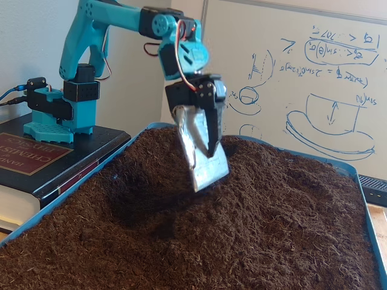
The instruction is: Build a berm.
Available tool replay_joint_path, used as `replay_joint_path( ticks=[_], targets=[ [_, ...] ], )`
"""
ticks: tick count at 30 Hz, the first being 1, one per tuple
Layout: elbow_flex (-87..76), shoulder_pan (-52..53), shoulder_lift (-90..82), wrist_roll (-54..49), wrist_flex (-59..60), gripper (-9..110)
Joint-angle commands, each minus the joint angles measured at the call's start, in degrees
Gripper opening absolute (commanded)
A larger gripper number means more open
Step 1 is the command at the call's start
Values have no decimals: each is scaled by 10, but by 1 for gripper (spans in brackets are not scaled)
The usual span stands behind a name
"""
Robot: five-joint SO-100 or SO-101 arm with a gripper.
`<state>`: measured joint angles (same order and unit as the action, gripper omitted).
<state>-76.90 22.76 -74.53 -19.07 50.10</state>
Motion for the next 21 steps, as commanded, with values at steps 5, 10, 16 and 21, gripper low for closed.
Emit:
replay_joint_path(
  ticks=[5,10,16,21],
  targets=[
    [73,-2,-46,69,-125,0],
    [66,-24,23,80,-257,0],
    [71,-73,67,87,-367,0],
    [69,-101,67,224,-382,0]
  ],
)
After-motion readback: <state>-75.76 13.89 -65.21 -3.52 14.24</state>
